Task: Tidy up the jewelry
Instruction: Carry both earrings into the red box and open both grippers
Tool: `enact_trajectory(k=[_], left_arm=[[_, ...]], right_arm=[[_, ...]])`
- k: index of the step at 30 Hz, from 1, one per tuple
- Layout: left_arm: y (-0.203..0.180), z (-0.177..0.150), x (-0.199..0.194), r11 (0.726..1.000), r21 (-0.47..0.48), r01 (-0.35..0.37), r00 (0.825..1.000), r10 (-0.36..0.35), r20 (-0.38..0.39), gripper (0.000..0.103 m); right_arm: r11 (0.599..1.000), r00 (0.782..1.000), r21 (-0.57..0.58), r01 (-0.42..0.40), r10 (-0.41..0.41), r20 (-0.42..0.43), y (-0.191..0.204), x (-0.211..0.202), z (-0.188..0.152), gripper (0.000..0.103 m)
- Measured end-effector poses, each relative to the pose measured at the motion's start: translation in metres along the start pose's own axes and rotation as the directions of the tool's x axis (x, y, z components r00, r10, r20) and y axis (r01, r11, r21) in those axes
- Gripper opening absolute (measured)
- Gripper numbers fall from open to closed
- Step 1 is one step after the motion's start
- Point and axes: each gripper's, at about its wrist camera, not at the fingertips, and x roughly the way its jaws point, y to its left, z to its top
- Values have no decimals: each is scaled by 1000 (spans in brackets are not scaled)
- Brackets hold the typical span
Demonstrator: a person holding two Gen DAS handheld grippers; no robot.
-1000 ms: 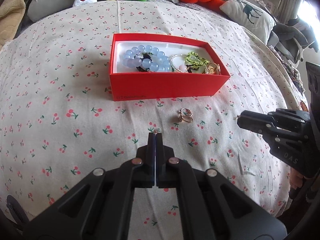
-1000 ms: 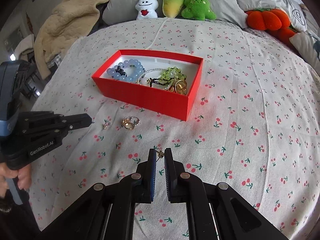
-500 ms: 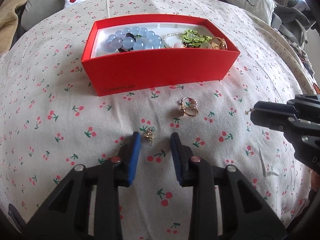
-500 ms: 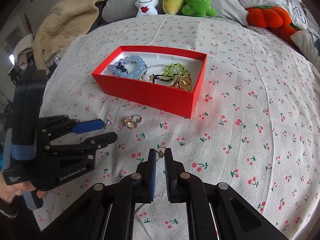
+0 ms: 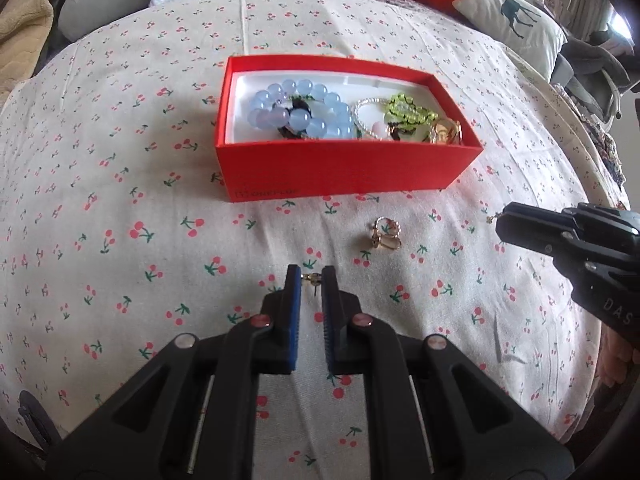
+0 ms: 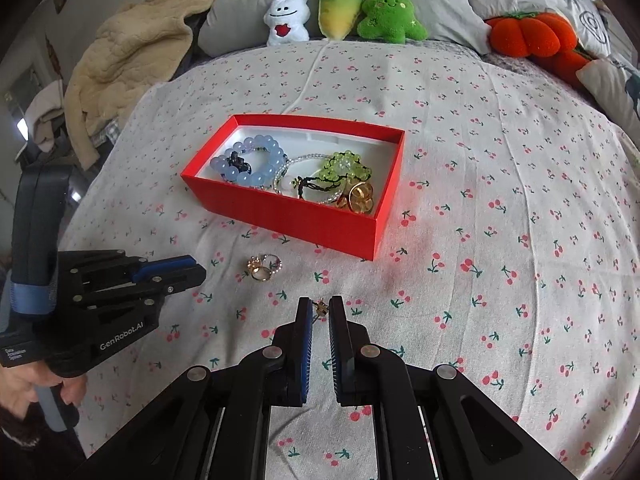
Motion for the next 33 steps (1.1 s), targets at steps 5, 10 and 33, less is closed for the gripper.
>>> enact_trajectory(k=[5, 10, 33], left_arm=[[4, 21, -24, 1000, -16, 23, 998, -22, 64, 11], [10, 41, -29, 998, -56, 40, 995, -34, 99, 11], [26, 88, 13, 969, -219, 112, 988, -85, 130, 14]], right_arm=[[999, 999, 40, -17, 15, 39, -3, -8, 21, 8], [996, 997, 79, -34, 29, 68, -8, -9, 40, 8], [974, 994, 200, -108, 102, 40, -21, 52, 88, 9]])
